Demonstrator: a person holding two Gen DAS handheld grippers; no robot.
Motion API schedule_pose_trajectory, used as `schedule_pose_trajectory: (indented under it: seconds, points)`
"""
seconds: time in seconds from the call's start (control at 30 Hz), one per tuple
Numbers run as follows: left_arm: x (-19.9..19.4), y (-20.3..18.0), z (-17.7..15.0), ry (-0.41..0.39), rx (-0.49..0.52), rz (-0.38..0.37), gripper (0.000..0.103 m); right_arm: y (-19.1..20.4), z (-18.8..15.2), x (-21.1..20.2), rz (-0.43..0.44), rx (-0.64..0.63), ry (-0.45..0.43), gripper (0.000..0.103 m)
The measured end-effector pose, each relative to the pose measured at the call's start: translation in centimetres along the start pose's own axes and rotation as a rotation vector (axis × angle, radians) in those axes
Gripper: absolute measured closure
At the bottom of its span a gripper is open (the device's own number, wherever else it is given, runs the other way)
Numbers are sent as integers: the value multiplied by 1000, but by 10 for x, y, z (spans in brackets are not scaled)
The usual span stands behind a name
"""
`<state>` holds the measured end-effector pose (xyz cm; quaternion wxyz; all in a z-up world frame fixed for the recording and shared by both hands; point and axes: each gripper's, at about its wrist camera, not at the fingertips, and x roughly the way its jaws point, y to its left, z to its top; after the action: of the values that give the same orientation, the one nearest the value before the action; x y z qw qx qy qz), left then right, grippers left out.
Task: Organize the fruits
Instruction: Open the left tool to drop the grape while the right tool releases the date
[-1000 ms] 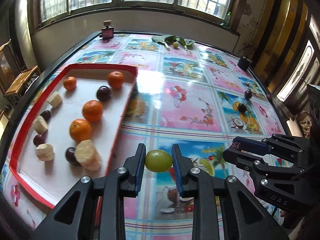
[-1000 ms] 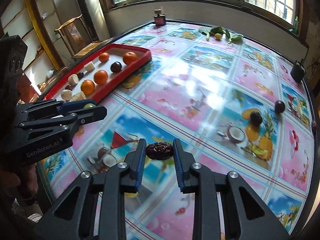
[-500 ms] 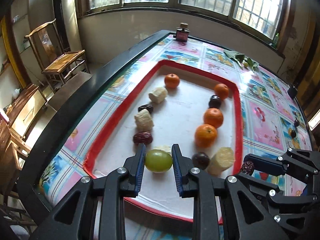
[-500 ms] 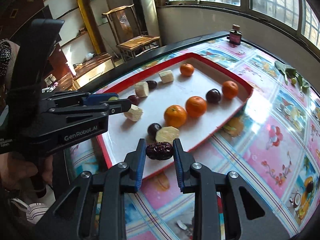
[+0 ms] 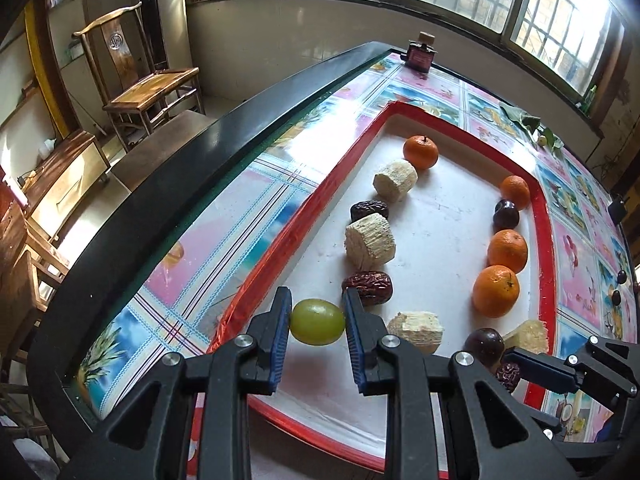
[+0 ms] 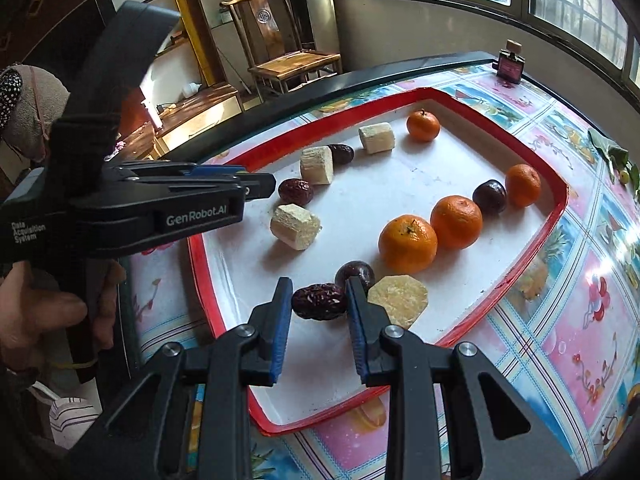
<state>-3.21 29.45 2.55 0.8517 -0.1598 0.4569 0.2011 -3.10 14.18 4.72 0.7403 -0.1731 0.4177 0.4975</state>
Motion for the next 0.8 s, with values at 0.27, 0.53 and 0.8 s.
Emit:
schedule_pose_trajectory:
  seconds: [0.27,0.53,0.8]
  points:
    - [6,0,-4,23,-14,-2,76,12,-4,4,-17,-61,11,74]
    - [5,-3,-7,16,-26,6,50,15,-7,8,-30,-69,20,74]
    - [-2,-4,-7,6,-58,-5,40,13,-7,10,-51,-57,50,65]
